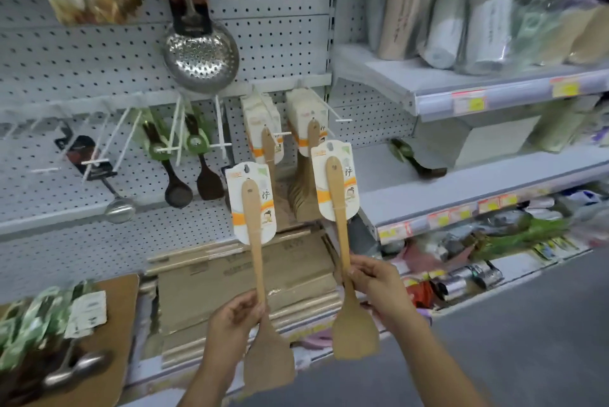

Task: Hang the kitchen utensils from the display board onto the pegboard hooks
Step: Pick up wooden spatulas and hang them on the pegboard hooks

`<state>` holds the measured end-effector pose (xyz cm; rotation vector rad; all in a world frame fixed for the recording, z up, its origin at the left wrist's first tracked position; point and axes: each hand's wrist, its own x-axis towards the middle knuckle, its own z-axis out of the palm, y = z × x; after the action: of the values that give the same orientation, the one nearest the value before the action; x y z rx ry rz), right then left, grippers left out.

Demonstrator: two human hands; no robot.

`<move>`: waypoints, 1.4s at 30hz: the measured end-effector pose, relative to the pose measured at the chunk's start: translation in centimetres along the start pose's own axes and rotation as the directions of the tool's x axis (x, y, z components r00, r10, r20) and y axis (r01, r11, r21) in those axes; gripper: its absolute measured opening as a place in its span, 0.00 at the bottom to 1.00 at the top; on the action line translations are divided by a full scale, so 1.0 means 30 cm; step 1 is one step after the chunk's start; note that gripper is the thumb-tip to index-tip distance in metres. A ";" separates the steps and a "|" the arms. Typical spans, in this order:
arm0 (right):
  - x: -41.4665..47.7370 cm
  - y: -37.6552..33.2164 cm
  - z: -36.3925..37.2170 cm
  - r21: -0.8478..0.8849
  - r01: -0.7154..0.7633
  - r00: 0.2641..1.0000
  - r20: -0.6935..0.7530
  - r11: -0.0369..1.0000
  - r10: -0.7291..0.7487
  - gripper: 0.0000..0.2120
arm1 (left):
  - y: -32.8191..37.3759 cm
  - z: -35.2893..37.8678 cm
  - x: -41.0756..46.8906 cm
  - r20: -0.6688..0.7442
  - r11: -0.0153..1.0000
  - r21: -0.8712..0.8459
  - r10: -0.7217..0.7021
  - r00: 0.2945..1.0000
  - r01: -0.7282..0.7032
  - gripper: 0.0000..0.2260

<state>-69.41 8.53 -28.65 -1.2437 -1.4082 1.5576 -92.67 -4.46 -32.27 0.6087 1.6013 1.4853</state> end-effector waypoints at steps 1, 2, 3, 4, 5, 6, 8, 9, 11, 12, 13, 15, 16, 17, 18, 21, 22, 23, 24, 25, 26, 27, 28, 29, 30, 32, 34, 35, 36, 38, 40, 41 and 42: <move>0.028 -0.003 -0.028 -0.001 0.009 1.000 0.020 1.000 -0.009 0.09 | 0.002 0.032 -0.008 -0.019 1.000 -0.006 -0.003 1.000 0.003 0.11; 0.055 -0.005 -0.051 -0.002 0.009 0.999 0.035 1.000 -0.009 0.08 | 0.004 0.060 -0.015 -0.036 1.000 -0.015 -0.005 0.999 0.005 0.11; 0.081 -0.005 -0.066 0.003 0.002 0.999 0.044 1.000 -0.003 0.08 | 0.000 0.078 -0.018 -0.052 1.000 -0.018 -0.007 0.999 0.006 0.11; 0.106 -0.006 -0.076 0.007 -0.005 0.999 0.041 1.000 0.005 0.08 | -0.003 0.094 -0.017 -0.064 1.000 -0.025 -0.005 0.998 0.004 0.11; 0.130 -0.007 -0.083 0.014 -0.011 0.999 0.038 1.000 0.010 0.08 | -0.006 0.106 -0.013 -0.074 1.000 -0.028 -0.003 0.997 0.001 0.11; 0.153 -0.007 -0.088 0.014 -0.019 0.999 0.035 1.000 0.019 0.07 | -0.006 0.116 -0.010 -0.081 0.999 -0.032 -0.002 0.997 0.000 0.10; 0.198 0.000 -0.095 0.009 -0.032 0.999 0.035 0.999 0.032 0.07 | -0.008 0.127 0.004 -0.096 1.000 -0.026 -0.001 0.995 -0.001 0.10; 0.215 0.002 -0.098 0.010 -0.043 0.998 0.035 0.999 0.043 0.07 | -0.008 0.130 0.013 -0.102 1.000 -0.018 0.003 0.995 -0.005 0.11; 0.235 0.004 -0.103 0.005 -0.062 0.998 0.030 0.998 0.062 0.08 | -0.004 0.140 0.028 -0.105 1.000 -0.009 0.009 0.994 -0.010 0.11; 0.241 0.003 -0.106 -0.003 -0.063 0.998 0.025 0.998 0.063 0.08 | -0.002 0.147 0.037 -0.105 1.000 -0.008 0.012 0.994 -0.013 0.11; 0.251 0.008 -0.110 -0.010 -0.067 0.998 0.020 0.998 0.067 0.08 | -0.004 0.154 0.047 -0.108 1.000 -0.006 0.013 0.994 -0.014 0.11; 0.266 0.017 -0.116 -0.020 -0.072 0.997 0.007 0.997 0.073 0.08 | -0.003 0.171 0.059 -0.111 1.000 -0.011 0.009 0.994 -0.010 0.11; 0.278 0.028 -0.119 -0.033 -0.076 0.997 -0.002 0.997 0.076 0.08 | 0.000 0.179 0.065 -0.108 1.000 -0.015 0.007 0.994 -0.009 0.11; 0.292 0.041 -0.121 -0.047 -0.083 0.997 -0.005 0.995 0.083 0.08 | 0.000 0.183 0.071 -0.109 1.000 -0.019 0.005 0.994 -0.008 0.11; 0.302 0.050 -0.120 -0.063 -0.089 0.996 -0.010 0.994 0.089 0.08 | 0.001 0.184 0.076 -0.110 1.000 -0.026 0.003 0.994 -0.006 0.11; 0.339 0.057 -0.108 -0.064 -0.090 0.996 -0.014 0.994 0.089 0.09 | 0.002 0.179 0.100 -0.118 1.000 -0.028 0.009 0.993 -0.012 0.11; 0.351 0.046 -0.101 -0.063 -0.086 0.996 -0.019 0.994 0.085 0.08 | 0.003 0.176 0.110 -0.120 1.000 -0.028 0.010 0.993 -0.014 0.11; 0.371 0.041 -0.094 -0.055 -0.079 0.997 -0.027 0.995 0.078 0.08 | 0.003 0.173 0.119 -0.122 0.999 -0.030 0.010 0.993 -0.014 0.11; 0.386 0.023 -0.085 -0.048 -0.075 0.996 -0.044 0.996 0.073 0.08 | 0.005 0.170 0.127 -0.122 0.999 -0.034 0.009 0.992 -0.013 0.11; 0.406 0.005 -0.073 -0.042 -0.069 0.996 -0.060 0.997 0.066 0.09 | 0.006 0.168 0.134 -0.120 0.999 -0.039 0.008 0.993 -0.013 0.11; 0.429 -0.013 -0.062 -0.064 -0.060 0.995 -0.078 0.996 0.055 0.10 | 0.008 0.167 0.140 -0.114 0.999 -0.045 0.007 0.993 -0.012 0.11; 0.457 -0.027 -0.050 -0.096 -0.045 0.995 -0.088 0.994 0.036 0.11 | 0.008 0.166 0.145 -0.105 0.999 -0.052 0.006 0.994 -0.011 0.11; 0.484 -0.044 -0.036 -0.128 -0.040 0.996 -0.088 0.991 0.028 0.11 | 0.008 0.166 0.149 -0.097 0.998 -0.057 0.005 0.995 -0.011 0.11; 0.515 -0.054 -0.023 -0.143 -0.039 0.996 -0.086 0.989 0.027 0.11 | 0.005 0.165 0.156 -0.091 0.998 -0.059 0.004 0.996 -0.010 0.12; 0.547 -0.060 -0.012 -0.149 -0.047 0.996 -0.081 0.988 0.035 0.10 | 0.003 0.163 0.162 -0.087 0.998 -0.061 0.004 0.996 -0.009 0.12; 0.606 -0.065 0.012 -0.154 -0.078 0.996 -0.065 0.985 0.069 0.09 | -0.001 0.154 0.177 -0.081 0.998 -0.058 0.009 0.997 -0.014 0.12; 0.654 -0.060 0.026 -0.185 -0.098 0.994 -0.065 0.978 0.087 0.10 | -0.006 0.143 0.195 -0.069 0.999 -0.044 0.014 0.998 -0.017 0.12; 0.671 -0.058 0.032 -0.191 -0.104 0.993 -0.071 0.976 0.092 0.10 | -0.009 0.138 0.203 -0.058 0.999 -0.040 0.014 0.998 -0.016 0.12; 0.683 -0.054 0.038 -0.197 -0.108 0.993 -0.077 0.974 0.094 0.10 | -0.014 0.133 0.209 -0.053 0.999 -0.040 0.010 0.999 -0.012 0.12; 0.695 -0.060 0.049 -0.226 -0.107 0.992 -0.087 0.968 0.089 0.10 | -0.025 0.121 0.219 -0.048 0.999 -0.040 0.000 0.999 -0.002 0.12; 0.705 -0.059 0.051 -0.247 -0.121 0.990 -0.094 0.962 0.100 0.10 | -0.040 0.111 0.230 -0.033 0.999 -0.033 -0.005 0.999 0.004 0.12; 0.710 -0.058 0.052 -0.250 -0.125 0.990 -0.099 0.960 0.103 0.11 | -0.049 0.107 0.235 -0.027 1.000 -0.027 -0.006 1.000 0.005 0.12; 0.714 -0.057 0.054 -0.258 -0.135 0.988 -0.104 0.957 0.112 0.11 | -0.055 0.106 0.239 -0.023 1.000 -0.021 -0.005 1.000 0.004 0.12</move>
<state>-77.69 28.24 -31.38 -1.5669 -1.5434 1.4085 -93.45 2.84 -35.47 0.5778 1.6015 1.5091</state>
